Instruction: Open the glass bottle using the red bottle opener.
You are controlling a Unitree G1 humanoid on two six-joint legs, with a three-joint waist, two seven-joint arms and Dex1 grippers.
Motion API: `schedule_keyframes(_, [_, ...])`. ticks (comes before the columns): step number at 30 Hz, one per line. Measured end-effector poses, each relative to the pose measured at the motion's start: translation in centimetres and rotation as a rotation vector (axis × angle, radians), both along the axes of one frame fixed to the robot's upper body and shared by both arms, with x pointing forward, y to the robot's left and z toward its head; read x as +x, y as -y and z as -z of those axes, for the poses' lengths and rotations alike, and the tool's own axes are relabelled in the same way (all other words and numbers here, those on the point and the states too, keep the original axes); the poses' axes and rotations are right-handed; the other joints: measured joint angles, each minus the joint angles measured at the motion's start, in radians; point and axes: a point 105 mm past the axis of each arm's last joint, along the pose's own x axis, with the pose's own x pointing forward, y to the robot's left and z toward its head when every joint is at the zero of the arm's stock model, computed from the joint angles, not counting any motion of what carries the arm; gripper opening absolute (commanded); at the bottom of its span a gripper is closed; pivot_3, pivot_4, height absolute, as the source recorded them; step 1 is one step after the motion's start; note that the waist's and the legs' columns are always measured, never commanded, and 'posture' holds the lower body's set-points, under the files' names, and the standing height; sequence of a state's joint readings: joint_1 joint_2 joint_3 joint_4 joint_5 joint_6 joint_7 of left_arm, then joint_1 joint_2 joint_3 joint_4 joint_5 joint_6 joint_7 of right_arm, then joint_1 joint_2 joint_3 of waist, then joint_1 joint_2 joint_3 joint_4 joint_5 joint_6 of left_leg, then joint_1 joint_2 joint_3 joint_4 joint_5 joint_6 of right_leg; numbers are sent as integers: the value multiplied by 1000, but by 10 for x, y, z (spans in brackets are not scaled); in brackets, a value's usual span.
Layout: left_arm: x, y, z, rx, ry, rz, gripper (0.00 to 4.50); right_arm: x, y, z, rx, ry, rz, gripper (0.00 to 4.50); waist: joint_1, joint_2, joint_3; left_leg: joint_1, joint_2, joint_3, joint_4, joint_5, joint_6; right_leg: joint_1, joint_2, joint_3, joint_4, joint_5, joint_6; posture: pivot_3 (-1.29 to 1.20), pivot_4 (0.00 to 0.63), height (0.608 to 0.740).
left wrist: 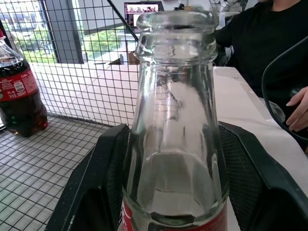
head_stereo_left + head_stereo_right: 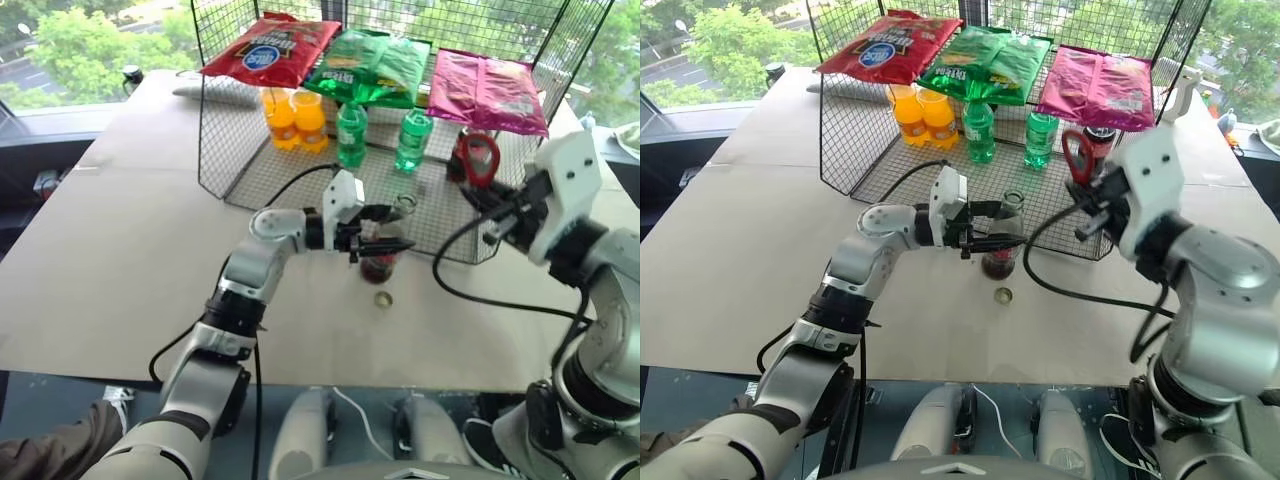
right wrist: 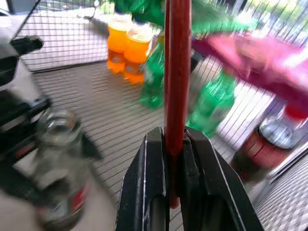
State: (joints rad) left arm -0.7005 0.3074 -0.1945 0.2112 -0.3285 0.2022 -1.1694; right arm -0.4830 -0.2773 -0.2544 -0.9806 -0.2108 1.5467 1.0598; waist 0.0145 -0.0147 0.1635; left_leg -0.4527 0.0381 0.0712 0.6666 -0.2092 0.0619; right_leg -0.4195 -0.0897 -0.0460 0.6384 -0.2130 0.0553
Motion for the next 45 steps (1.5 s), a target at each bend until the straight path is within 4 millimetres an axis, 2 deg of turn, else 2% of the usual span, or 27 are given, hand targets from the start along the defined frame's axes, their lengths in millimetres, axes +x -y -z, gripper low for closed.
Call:
schedule_keyframes(1, [-1,-1,0,-10,3,-6,2228,-6,0,26,85,-134,-18,0,-1,0,0,-1,0,0,-1,0,0,0,0,0,-1,0,0,0,150,740])
schedule_keyframes(3, [0,-3,-1,-21,4,-20,2228,-12,-5,54,200,-283,-43,0,-7,5,2,-1,0,2,0,1,1,-1,0,2,0,0,0,0,150,740])
schedule_keyframes(5, [0,-4,0,-25,9,-40,2228,-12,-9,70,284,-365,-49,0,-16,7,3,0,-1,2,0,1,1,0,0,3,0,0,0,0,150,740])
schedule_keyframes(10, [-4,-8,0,-36,22,-65,2228,-11,-8,107,303,-556,-33,0,-25,7,3,0,-1,1,-1,0,0,-1,0,2,0,0,0,0,150,740])
schedule_keyframes(15, [-7,-12,1,-44,32,-90,2228,-10,-12,126,296,-672,-59,0,-27,7,3,0,-1,1,-1,0,0,-1,0,2,0,0,0,0,150,740])
schedule_keyframes(17, [-9,-13,2,-47,36,-98,2228,-9,-10,131,285,-699,-52,905,-28,7,3,-1,-1,2,-1,0,0,-2,0,2,-1,0,0,0,150,740])
schedule_keyframes(18, [-10,-14,2,-48,39,-105,2228,-9,-9,133,279,-712,-53,1187,-28,7,3,-1,-1,2,-1,0,0,-2,0,2,-1,0,0,0,150,740])
schedule_keyframes(20, [-11,-16,3,-49,42,-115,2228,-7,-12,129,276,-708,-85,2227,-28,7,3,0,0,2,-1,0,0,-1,0,2,-1,0,0,0,150,740])
schedule_keyframes(21, [-11,-16,3,-51,43,-119,2228,-7,-13,127,275,-705,-94,2436,-28,7,3,0,0,1,-1,0,0,-1,0,2,-1,0,0,0,150,740])
schedule_keyframes(25, [-14,-20,4,-53,40,-134,2228,-7,-14,119,244,-683,-131,4444,-28,7,3,0,0,1,-1,0,-1,-1,0,2,-1,0,1,0,150,740])
schedule_keyframes(32, [-17,-31,3,-65,35,-152,2228,-9,3,113,61,-604,-52,4444,-27,6,3,-1,-1,2,-5,-1,0,-2,-1,2,-5,0,1,0,150,740])
schedule_keyframes(39, [-19,-36,2,-71,11,-148,2228,-6,-12,86,36,-331,-90,4444,-28,6,3,-1,0,4,-10,2,4,-4,2,4,-7,0,1,0,150,740])
schedule_keyframes(41, [-18,-39,1,-72,3,-150,3243,-8,-15,85,28,-306,-102,4500,-29,6,3,-1,0,4,-10,2,4,-3,2,4,-8,0,1,0,150,740])
schedule_keyframes(42, [-19,-40,1,-62,3,-154,3484,-9,-15,85,28,-295,-103,4500,-29,6,3,-1,0,4,-10,2,4,-3,2,4,-8,0,1,0,150,740])
schedule_keyframes(44, [-18,-45,4,-46,-4,-169,4473,-9,-15,87,28,-284,-95,4500,-27,6,3,-1,0,4,-11,2,4,-4,2,4,-8,0,1,0,150,740])
schedule_keyframes(45, [-18,-45,4,-46,-5,-171,4473,-10,-15,88,26,-281,-91,4500,-26,6,3,-1,-1,4,-11,2,4,-4,2,4,-8,0,1,0,150,740])
